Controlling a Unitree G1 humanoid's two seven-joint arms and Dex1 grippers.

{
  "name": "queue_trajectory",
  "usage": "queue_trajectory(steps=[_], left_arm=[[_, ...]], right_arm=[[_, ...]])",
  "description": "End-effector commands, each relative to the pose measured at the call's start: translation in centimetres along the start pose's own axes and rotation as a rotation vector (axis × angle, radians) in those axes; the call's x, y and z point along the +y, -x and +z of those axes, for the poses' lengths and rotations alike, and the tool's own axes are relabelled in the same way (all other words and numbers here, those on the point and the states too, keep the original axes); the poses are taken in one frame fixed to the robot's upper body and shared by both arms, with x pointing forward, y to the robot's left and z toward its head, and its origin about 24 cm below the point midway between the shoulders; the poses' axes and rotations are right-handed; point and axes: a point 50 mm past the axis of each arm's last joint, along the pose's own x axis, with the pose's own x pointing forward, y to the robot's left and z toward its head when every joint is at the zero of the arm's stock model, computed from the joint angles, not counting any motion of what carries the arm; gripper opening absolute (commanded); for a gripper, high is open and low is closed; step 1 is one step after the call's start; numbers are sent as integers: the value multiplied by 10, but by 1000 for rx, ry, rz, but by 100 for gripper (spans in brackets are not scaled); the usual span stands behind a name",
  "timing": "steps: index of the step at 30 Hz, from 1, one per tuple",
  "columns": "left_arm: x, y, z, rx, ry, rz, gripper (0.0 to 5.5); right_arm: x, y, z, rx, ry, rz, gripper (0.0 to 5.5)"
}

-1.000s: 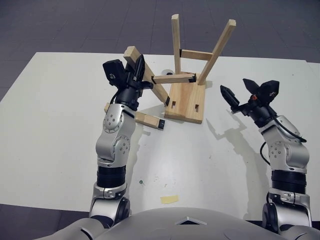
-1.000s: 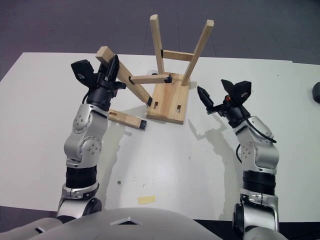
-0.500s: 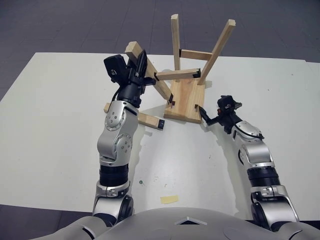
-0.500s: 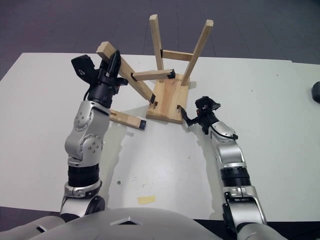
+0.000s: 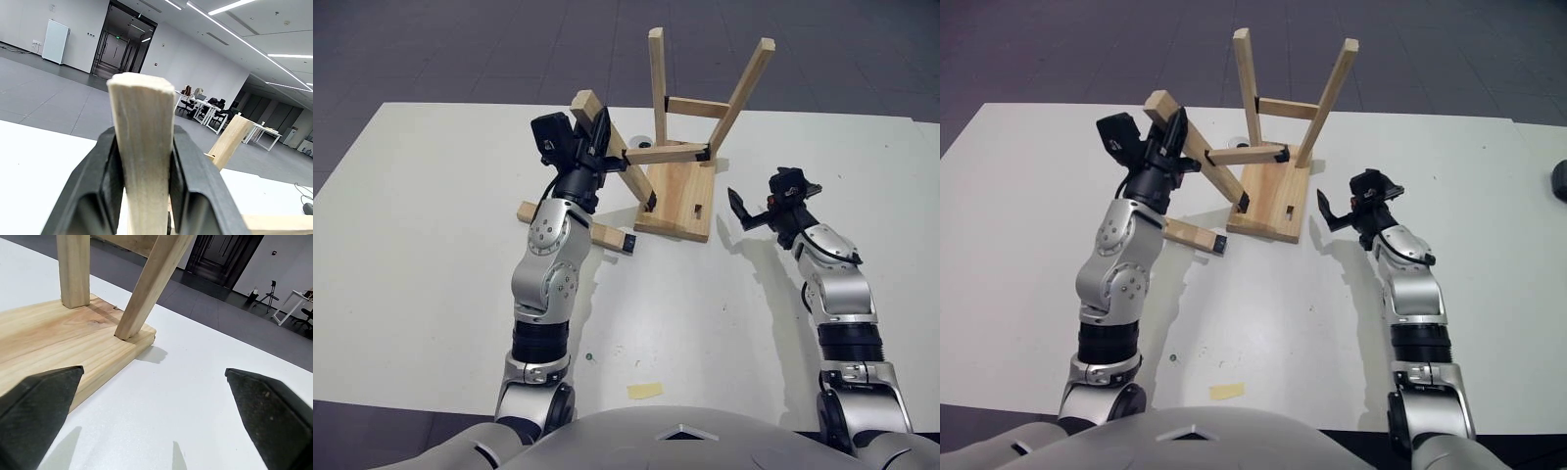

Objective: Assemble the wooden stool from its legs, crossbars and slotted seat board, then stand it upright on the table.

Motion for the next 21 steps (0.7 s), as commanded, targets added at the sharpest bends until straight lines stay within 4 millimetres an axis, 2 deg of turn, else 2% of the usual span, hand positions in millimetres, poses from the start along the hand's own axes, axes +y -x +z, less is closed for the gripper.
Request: queue_trajectory(steps=[1, 5, 10, 21], left_arm=[[-2, 5, -12, 34, 51, 47, 105], [-5, 6, -12, 36, 71, 47, 105], [-8, 8, -14, 47, 78, 43, 105], [-16, 9, -10, 68, 77, 5, 105]], right_arm=[[14, -8, -9, 76, 72, 37, 540], [21, -13, -25, 161, 133, 23, 540], [27, -15, -26, 167, 154, 28, 540], [24, -12, -32, 189, 152, 9, 540]])
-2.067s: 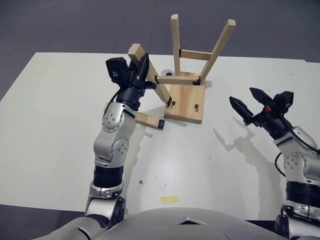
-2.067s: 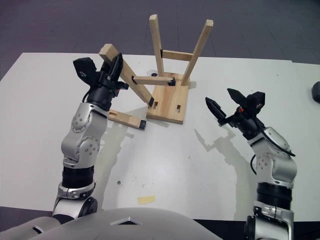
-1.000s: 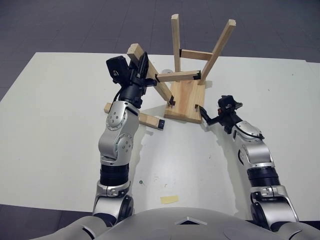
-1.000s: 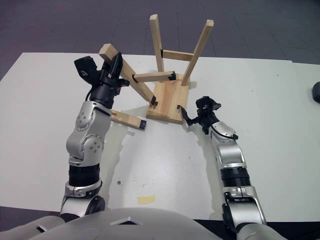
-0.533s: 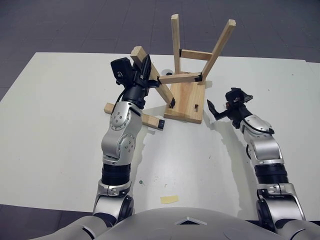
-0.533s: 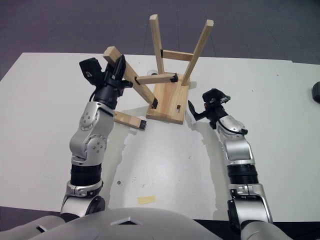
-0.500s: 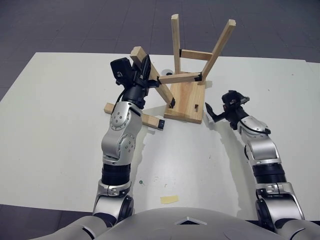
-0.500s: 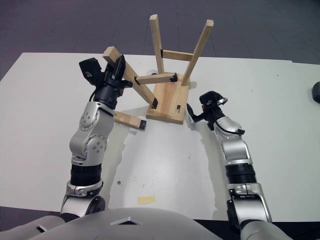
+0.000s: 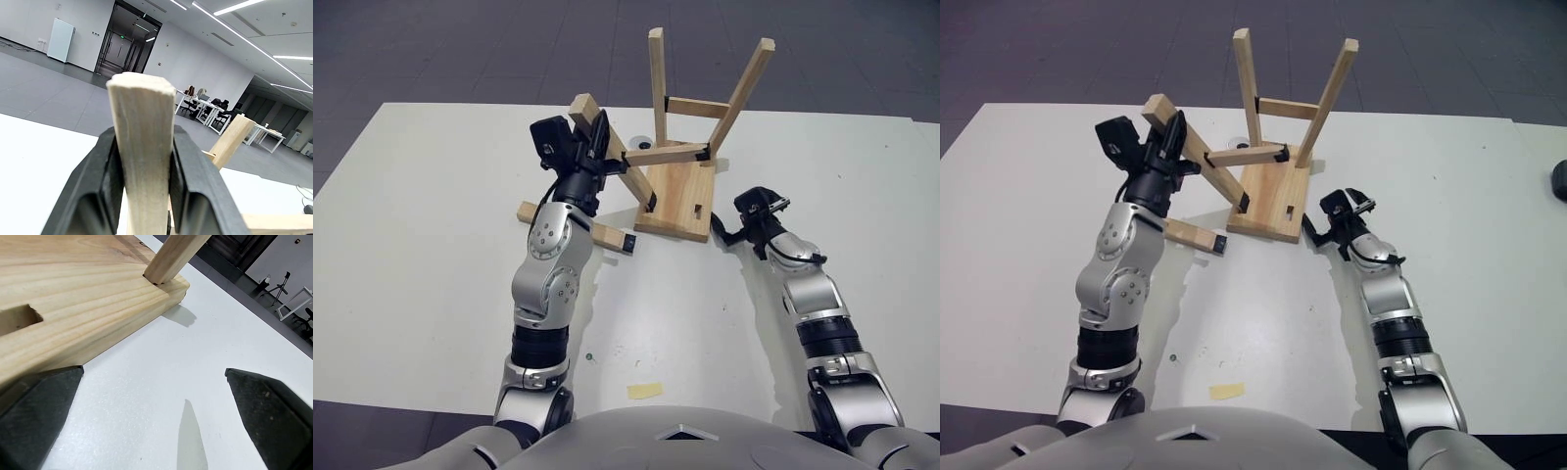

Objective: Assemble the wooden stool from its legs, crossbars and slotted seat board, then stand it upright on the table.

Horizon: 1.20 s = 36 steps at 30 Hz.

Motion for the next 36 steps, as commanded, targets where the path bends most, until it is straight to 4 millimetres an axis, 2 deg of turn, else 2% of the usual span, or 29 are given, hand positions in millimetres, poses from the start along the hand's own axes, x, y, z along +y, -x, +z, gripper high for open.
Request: queue_trajectory(steps=[1, 8, 11, 15, 22, 28, 33, 36], left_arm=[[-13, 3, -7, 49, 61, -19, 105], [2, 5, -22, 155, -17, 64, 105], [4, 6, -22, 174, -56, 96, 105], [-8, 2, -20, 190, -98, 54, 105], [-23, -5, -38, 266, -151, -5, 105], [-13, -3, -54, 349, -201, 26, 105], [5, 10, -62, 423, -332, 40, 105], [8, 16, -68, 478, -376, 6, 105]], right_arm=[[1, 1, -7, 27, -17, -10, 540], [-3, 0, -3, 13, -18, -31, 540], [-2, 1, 0, 5, -13, -32, 540], [-1, 0, 6, -11, -2, -30, 540], [-3, -3, 17, -40, 26, -28, 540], [-4, -5, 24, -54, 57, -34, 540], [-4, -4, 23, -51, 56, -43, 540], [-4, -3, 24, -54, 51, -49, 540]])
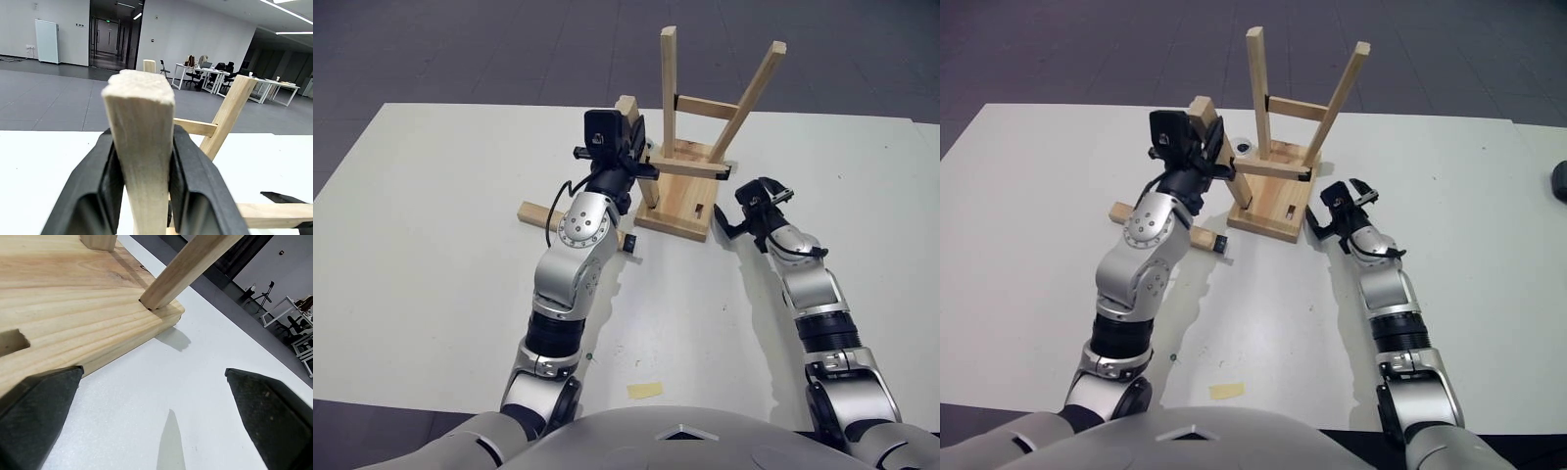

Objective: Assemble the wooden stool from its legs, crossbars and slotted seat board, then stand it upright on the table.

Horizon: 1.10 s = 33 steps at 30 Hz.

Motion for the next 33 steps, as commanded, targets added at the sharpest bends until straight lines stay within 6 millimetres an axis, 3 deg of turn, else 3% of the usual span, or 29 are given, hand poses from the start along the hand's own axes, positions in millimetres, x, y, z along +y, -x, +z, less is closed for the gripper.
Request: queue_trajectory(steps=[1, 4, 9, 12, 20, 27, 33], left_arm=[[15, 18, -63, 358, -97, 15, 105], [13, 9, -61, 334, -82, 21, 105], [43, -11, -39, 273, -11, 90, 105], [50, -16, -34, 277, 19, 79, 105], [34, -15, -44, 317, 44, 10, 105], [32, -17, -34, 199, 104, 1, 105], [34, -18, -26, 85, 140, 12, 232]], right_arm=[[0, -2, 12, -38, 2, -8, 540], [1, -3, 16, -51, 1, -8, 540], [-2, -5, 21, -66, -11, -20, 540], [-3, -6, 22, -67, -17, -27, 540], [-4, -9, 26, -82, -25, -41, 540], [-4, -10, 27, -87, -24, -41, 540], [-6, -11, 26, -90, -22, -39, 540]])
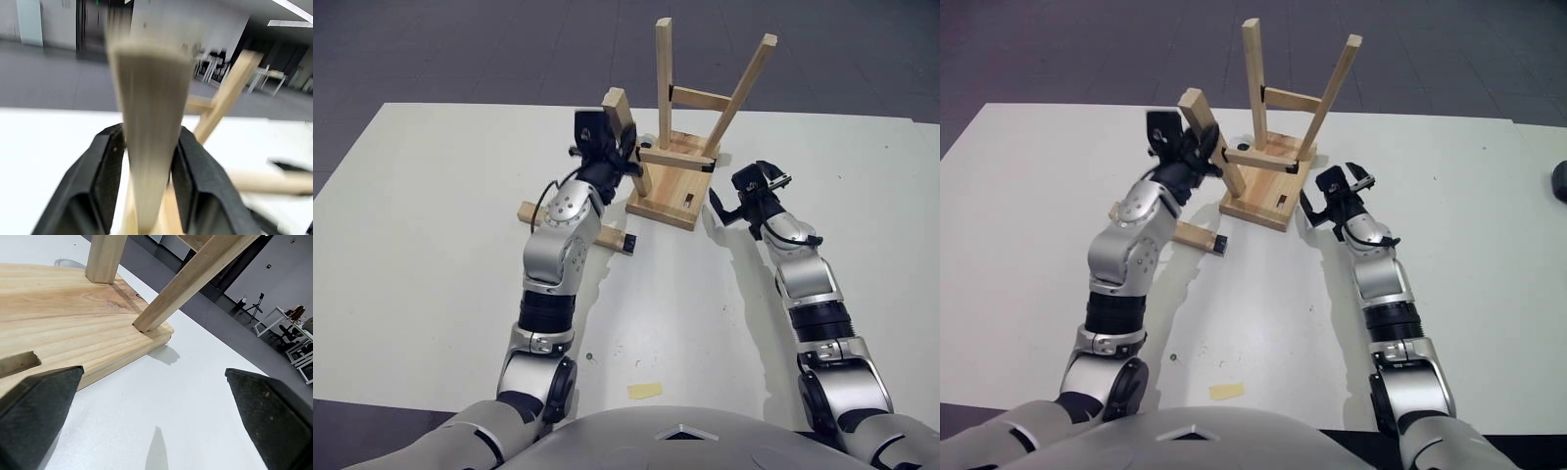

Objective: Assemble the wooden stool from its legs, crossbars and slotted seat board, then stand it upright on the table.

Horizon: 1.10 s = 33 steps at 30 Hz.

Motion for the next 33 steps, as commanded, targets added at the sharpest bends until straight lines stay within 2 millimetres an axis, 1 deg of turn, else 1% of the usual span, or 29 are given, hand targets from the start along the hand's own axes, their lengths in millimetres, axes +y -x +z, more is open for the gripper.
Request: queue_trajectory(steps=[1, 5, 8, 11, 12, 14, 15, 16, 18, 19, 20, 21, 22, 23, 25, 27, 30, 31, 33], left_arm=[[3, 0, 7, -71, 21, 7, 250], [0, 1, 16, -161, 37, -4, 318], [-7, 7, 29, -264, 35, -61, 371], [-12, 20, 46, -357, 35, -121, 413], [-10, 26, 51, -382, 21, -122, 426], [-6, 41, 65, -427, -13, -123, 468], [-4, 50, 73, -453, -21, -133, 484], [-1, 61, 82, -482, -22, -143, 504], [8, 80, 99, -541, 18, -146, 538], [13, 86, 105, -567, 41, -141, 538], [18, 92, 114, -605, 69, -134, 538], [23, 96, 121, -638, 90, -126, 538], [28, 99, 128, -673, 111, -110, 538], [33, 103, 134, -706, 133, -95, 538], [42, 108, 140, -745, 162, -63, 538], [47, 110, 141, -751, 156, -41, 538], [54, 115, 142, -754, 134, -10, 538], [54, 117, 145, -766, 132, -12, 538], [51, 118, 149, -787, 138, -27, 538]], right_arm=[[-3, -3, 5, -20, -3, -7, 540], [-4, -3, 5, -22, 0, -7, 540], [-5, -2, 4, -21, 3, -9, 540], [-10, 0, 2, -18, 11, -15, 540], [-14, 1, 2, -16, 15, -26, 540], [-28, 9, 6, -44, -16, -35, 540], [-39, 16, 13, -91, -61, -29, 540], [-54, 26, 27, -170, -133, -5, 540], [-81, 51, 65, -383, -269, 128, 540], [-89, 64, 83, -480, -290, 204, 540], [-94, 79, 105, -595, -289, 316, 540], [-96, 91, 124, -679, -277, 411, 540], [-92, 101, 146, -763, -261, 539, 540], [-84, 110, 165, -826, -237, 670, 540], [-64, 120, 188, -881, -191, 892, 540], [-53, 124, 195, -871, -161, 1011, 540], [-31, 119, 199, -763, -76, 1111, 540], [-21, 112, 197, -696, -37, 1114, 540], [-2, 95, 189, -568, -13, 1099, 540]])
